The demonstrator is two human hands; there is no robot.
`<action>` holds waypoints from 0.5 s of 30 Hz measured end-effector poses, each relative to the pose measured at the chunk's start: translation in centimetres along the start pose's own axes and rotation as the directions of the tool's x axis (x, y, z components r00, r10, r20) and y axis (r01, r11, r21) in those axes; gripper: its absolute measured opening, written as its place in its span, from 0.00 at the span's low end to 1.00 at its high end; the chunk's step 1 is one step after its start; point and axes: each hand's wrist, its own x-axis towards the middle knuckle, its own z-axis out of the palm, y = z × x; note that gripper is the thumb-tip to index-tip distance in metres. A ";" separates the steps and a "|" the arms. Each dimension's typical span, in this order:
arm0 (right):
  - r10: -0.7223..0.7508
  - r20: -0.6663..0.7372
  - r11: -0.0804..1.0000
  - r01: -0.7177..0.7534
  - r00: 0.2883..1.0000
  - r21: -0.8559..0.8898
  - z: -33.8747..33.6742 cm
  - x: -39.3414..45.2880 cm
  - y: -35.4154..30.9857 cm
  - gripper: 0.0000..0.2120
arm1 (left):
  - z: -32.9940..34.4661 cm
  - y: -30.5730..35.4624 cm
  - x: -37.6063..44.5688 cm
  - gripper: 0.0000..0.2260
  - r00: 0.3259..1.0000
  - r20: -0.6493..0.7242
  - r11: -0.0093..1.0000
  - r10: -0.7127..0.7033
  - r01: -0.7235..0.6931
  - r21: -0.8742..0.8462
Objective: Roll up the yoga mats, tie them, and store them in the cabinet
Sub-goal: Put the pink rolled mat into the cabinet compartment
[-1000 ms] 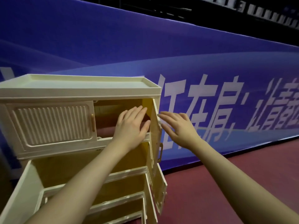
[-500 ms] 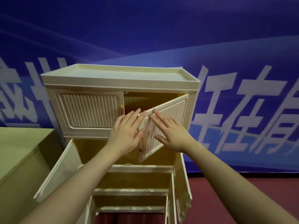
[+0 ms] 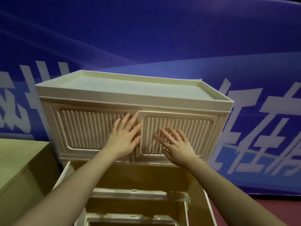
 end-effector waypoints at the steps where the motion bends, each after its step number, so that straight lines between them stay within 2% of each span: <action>1: 0.027 0.023 1.000 -0.027 0.999 0.010 0.4 0.2 0.0 0.28 | 0.5 -0.4 0.1 0.26 1.000 0.008 0.999 0.003 -0.003 0.037; 5: 0.051 0.057 0.998 -0.052 0.997 0.021 1.5 0.8 0.0 0.32 | 1.2 -0.8 0.5 0.26 1.000 0.016 0.995 -0.004 0.002 0.104; 9: 0.077 0.072 0.996 -0.079 0.994 0.035 0.9 1.1 -0.6 0.32 | 0.5 -0.4 0.4 0.27 0.996 0.084 0.995 -0.041 0.033 0.095; 12: 0.095 0.110 0.989 -0.107 0.989 0.103 -0.4 0.7 -1.4 0.31 | -0.7 0.4 -0.8 0.25 0.988 0.078 0.991 -0.130 0.130 0.007; 15: 0.078 0.048 0.978 -0.085 0.996 0.191 -1.9 -0.5 -2.5 0.31 | -2.1 1.3 -3.5 0.26 0.949 0.126 0.949 -0.287 0.300 -0.096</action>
